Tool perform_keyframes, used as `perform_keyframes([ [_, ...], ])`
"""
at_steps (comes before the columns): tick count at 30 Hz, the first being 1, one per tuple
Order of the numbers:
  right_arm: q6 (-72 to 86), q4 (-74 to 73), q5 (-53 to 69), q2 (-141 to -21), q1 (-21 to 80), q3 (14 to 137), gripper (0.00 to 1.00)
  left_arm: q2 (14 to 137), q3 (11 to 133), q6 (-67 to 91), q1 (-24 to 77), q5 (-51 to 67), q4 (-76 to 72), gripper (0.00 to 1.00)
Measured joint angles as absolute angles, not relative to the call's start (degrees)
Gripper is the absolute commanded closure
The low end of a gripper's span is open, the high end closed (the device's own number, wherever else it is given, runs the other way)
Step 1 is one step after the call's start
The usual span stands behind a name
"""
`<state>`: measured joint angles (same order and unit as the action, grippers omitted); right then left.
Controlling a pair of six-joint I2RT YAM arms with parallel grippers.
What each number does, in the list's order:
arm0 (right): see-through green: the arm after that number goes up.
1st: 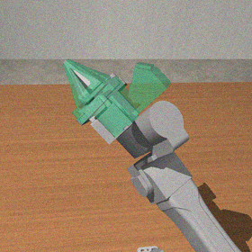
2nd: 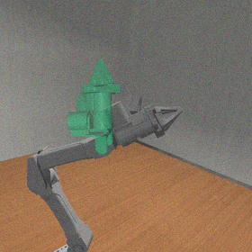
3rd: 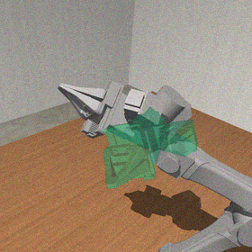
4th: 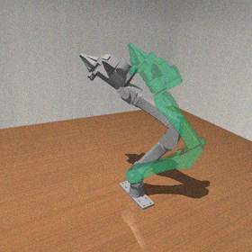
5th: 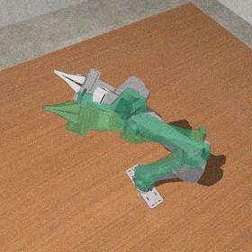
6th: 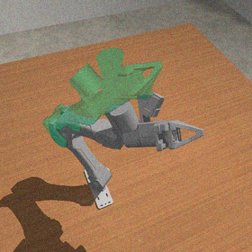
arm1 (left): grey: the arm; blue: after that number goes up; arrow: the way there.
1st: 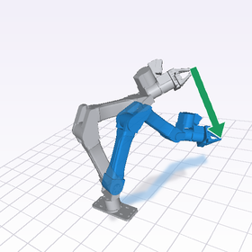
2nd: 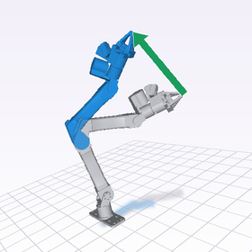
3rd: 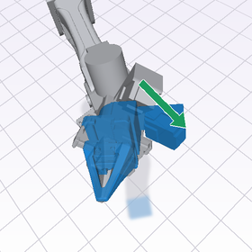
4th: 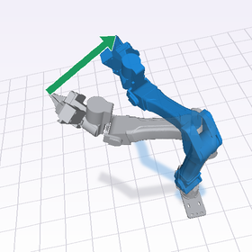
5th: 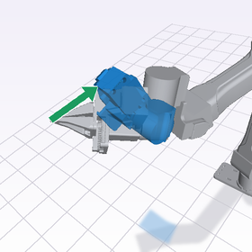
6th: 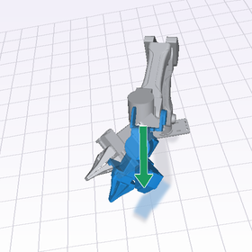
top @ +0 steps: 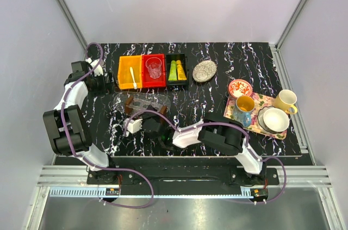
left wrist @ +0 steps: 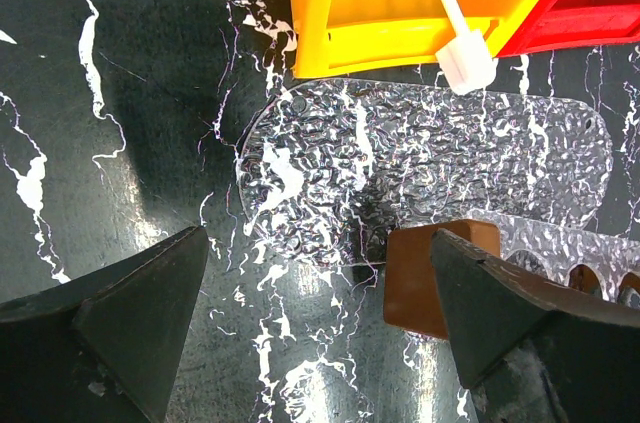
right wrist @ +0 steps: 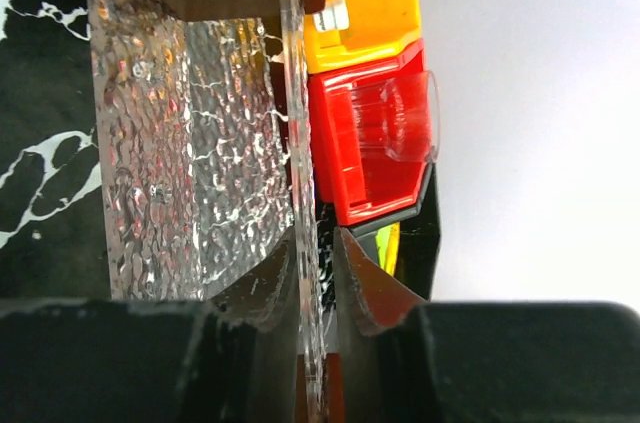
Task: Prepare toiletry sets of a toothbrush and toothpaste on the tray
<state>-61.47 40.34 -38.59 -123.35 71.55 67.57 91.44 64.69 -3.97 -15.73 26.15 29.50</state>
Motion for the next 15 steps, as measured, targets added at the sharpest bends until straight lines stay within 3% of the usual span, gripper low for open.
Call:
perform_keyframes([
  [15, -75.7, 54.5, -39.4, -127.4, 71.3, 67.5, 0.79, 91.4, 64.1, -4.0, -15.7, 26.1, 28.9, 0.02],
])
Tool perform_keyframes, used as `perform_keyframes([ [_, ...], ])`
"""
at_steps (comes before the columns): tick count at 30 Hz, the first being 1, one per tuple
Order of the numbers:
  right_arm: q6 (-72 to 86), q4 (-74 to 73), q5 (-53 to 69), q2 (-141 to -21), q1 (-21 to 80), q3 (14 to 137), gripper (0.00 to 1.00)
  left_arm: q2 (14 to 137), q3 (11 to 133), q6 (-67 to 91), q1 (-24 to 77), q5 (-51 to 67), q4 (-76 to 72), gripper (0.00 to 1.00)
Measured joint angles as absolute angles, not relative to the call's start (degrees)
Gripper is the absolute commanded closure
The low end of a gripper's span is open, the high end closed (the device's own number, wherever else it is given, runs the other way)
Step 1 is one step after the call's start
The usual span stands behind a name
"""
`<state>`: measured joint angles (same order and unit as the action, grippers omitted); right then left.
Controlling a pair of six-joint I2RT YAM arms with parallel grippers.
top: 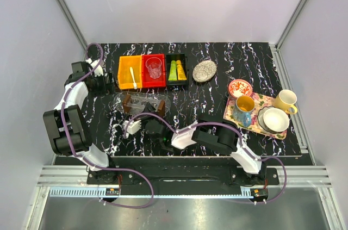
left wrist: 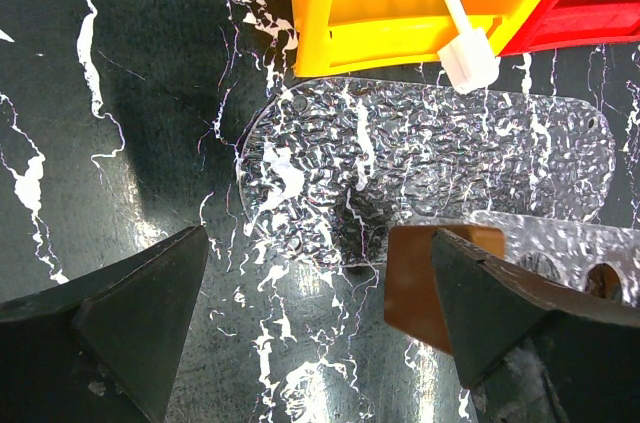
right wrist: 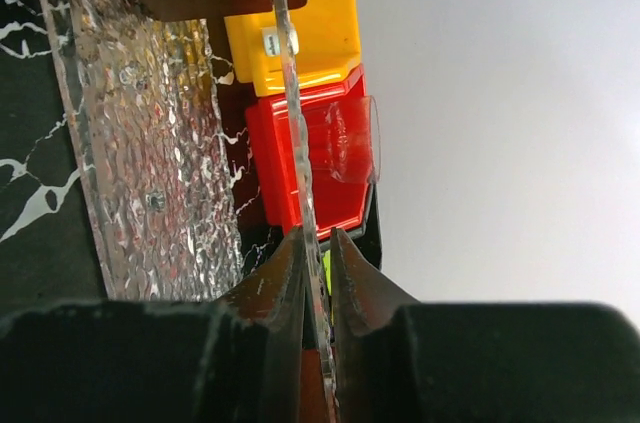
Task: Prepare toiletry sets of a toothbrush and toothpaste on the tray
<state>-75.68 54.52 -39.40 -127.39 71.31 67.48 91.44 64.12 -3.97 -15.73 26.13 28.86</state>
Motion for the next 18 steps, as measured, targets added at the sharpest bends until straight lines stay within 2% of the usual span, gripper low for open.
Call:
perform_keyframes([
  [7, -78.2, 60.4, -37.3, -132.2, 69.1, 67.5, 0.75, 91.4, 64.1, -4.0, -15.9, 26.1, 28.8, 0.02],
  [14, -79.3, 65.6, -36.3, -134.2, 67.3, 67.5, 0.52, 91.4, 64.1, -4.0, -15.9, 26.1, 28.8, 0.02],
  [18, -79.0, 67.6, -36.0, -134.2, 67.3, 67.5, 0.49, 91.4, 64.1, -4.0, -16.0, 26.1, 28.8, 0.02],
])
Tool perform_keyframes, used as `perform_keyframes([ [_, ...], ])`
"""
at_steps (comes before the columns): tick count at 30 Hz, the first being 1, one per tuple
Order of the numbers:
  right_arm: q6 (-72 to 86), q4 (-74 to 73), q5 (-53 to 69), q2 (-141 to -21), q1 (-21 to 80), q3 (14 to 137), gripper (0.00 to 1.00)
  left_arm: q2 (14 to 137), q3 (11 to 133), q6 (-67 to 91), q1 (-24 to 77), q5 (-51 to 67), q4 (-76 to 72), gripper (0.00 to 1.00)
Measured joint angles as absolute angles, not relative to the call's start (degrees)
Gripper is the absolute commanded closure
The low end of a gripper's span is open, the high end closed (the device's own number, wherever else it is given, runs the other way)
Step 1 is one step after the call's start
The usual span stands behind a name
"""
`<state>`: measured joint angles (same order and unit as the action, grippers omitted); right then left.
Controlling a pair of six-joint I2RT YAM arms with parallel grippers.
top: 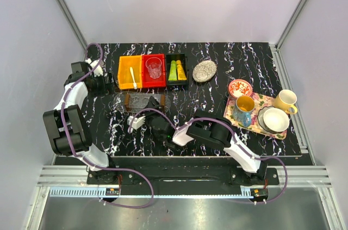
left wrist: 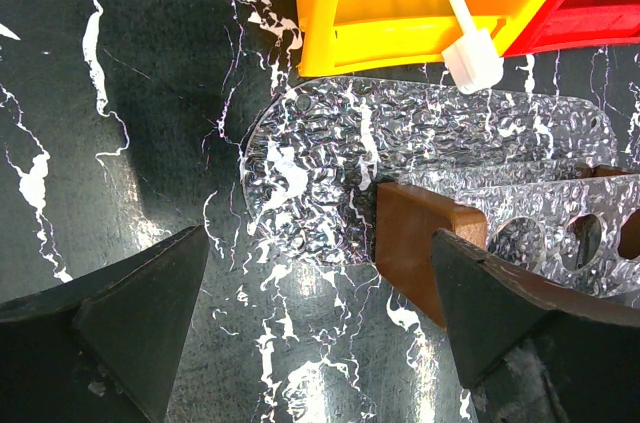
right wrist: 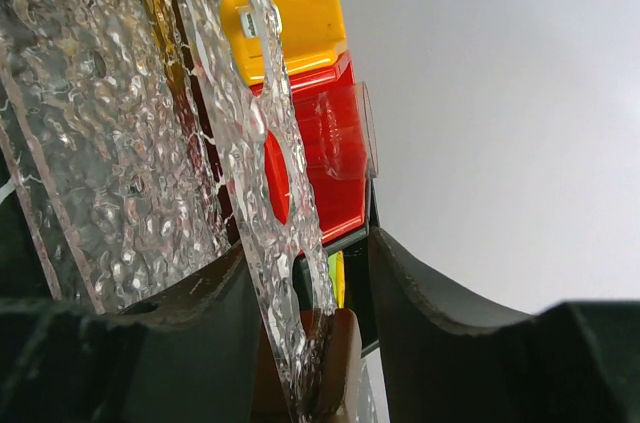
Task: Prepare toiletry sets of a toothbrush and toothpaste on the tray
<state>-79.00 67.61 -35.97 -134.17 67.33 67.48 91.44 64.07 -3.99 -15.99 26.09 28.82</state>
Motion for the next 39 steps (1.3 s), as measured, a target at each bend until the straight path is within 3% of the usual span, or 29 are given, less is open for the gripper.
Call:
perform_keyframes([
  [26, -71.0, 68.1, -33.3, -133.9, 68.6, 65.0, 0.48, 91.6, 64.0, -4.0, -16.1, 25.9, 28.8, 0.02],
  [39, -68.0, 63.3, -33.8, -127.9, 72.7, 63.8, 0.49, 91.6, 64.0, -4.4, -16.1, 25.9, 28.8, 0.02],
])
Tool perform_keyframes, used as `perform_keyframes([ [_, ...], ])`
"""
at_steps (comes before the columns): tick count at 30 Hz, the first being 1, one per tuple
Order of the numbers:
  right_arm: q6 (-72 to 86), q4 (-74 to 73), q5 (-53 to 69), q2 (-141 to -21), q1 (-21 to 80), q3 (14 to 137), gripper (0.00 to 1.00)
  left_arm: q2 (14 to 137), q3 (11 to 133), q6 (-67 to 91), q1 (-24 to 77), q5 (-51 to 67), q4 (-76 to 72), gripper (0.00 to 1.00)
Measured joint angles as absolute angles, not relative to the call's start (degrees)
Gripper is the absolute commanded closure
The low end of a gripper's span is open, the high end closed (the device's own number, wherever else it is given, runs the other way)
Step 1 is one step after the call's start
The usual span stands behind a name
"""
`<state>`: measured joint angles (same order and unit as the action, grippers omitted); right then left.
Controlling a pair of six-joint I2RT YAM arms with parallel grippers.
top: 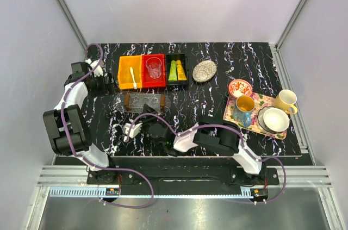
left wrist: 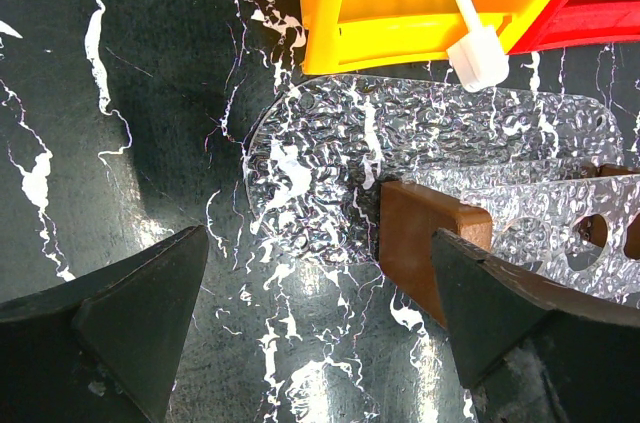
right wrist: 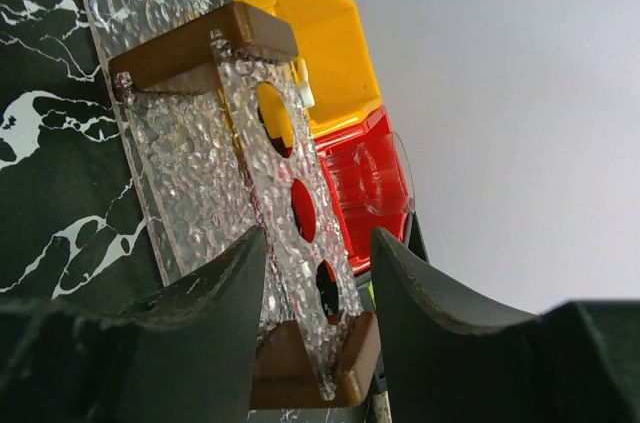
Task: Prepare toiletry sets of a toothbrush and toothpaste on the tray
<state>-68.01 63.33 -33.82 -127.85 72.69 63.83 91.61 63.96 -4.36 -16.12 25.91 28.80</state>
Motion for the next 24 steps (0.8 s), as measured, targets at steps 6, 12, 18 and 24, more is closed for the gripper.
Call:
perform_keyframes([
  [6, -58.6, 49.2, -34.0, -118.7, 72.9, 63.9, 0.5, 91.6, 63.9, -4.4, -16.1, 25.7, 28.6, 0.02],
  [12, -46.3, 32.2, -33.3, -108.9, 72.9, 66.1, 0.51, 91.6, 62.9, -4.1, -16.1, 23.7, 27.2, 0.02],
  [18, -35.9, 16.4, -31.2, -103.9, 72.5, 69.3, 0.5, 91.6, 62.8, -3.9, -16.1, 20.5, 25.4, 0.02],
  [24, -27.1, 2.9, -26.2, -100.6, 69.2, 73.0, 0.5, 91.8, 62.8, -3.1, -16.1, 16.0, 24.6, 0.03],
])
